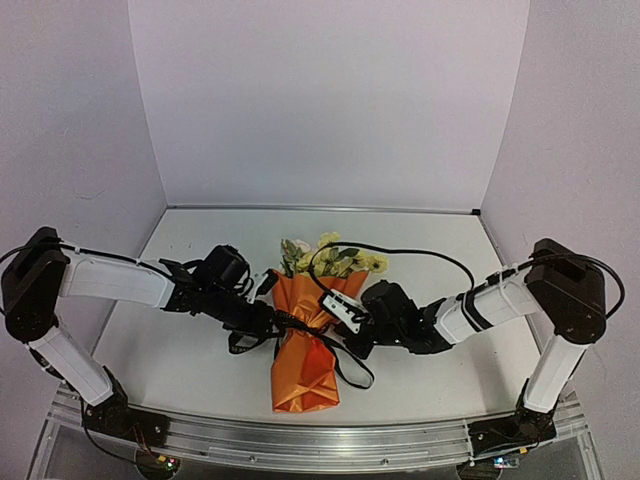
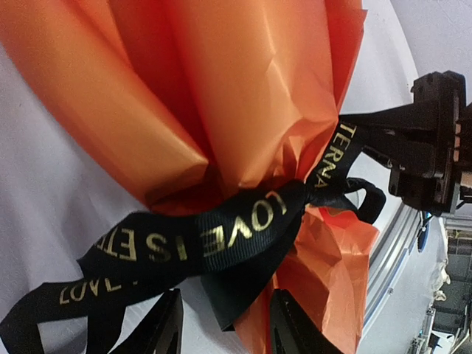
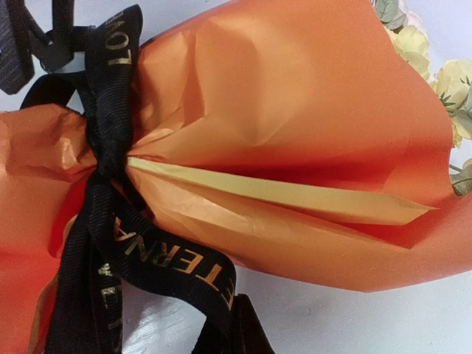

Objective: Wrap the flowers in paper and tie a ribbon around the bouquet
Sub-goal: Tie the ribbon around the folded bouquet.

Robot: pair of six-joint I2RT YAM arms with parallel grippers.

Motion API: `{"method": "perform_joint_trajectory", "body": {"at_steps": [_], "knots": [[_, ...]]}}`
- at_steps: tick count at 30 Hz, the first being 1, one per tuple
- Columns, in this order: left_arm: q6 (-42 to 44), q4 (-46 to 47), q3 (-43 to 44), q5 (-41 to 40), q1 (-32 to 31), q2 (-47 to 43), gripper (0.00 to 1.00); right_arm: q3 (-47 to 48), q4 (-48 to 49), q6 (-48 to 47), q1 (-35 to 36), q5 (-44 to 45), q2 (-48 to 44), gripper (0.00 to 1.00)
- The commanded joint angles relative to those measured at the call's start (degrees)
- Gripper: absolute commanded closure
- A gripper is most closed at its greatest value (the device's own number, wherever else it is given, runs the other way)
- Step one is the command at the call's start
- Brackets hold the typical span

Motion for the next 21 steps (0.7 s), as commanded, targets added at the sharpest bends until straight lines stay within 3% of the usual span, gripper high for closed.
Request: {"method": "perform_joint_trajectory", "body": {"at_steps": [1,7,15,21], "knots": [[1.54,1.85,3.72,-2.81,-1.03,2.19,0.58,0.52,-1.19,1.32,1.06,1.94,-2.19,1.00],[0.97,1.78,4.03,-4.27,-2.18,3.30,0.62,0.68,-2.62,1.61,1.23,5.26,-2.49,1.00],[-0.12,0.43,2.90,-7.23,-2.39,1.44,0.99,0.89,-6.41,1.32,1.31,10.82,-3.95,1.00],[-0.46,-0.73,1.71,-9.81,-2.37,-0.45,1.00,1.96,-10.70,2.93,1.35,14.65,-5.14,1.00]]}}
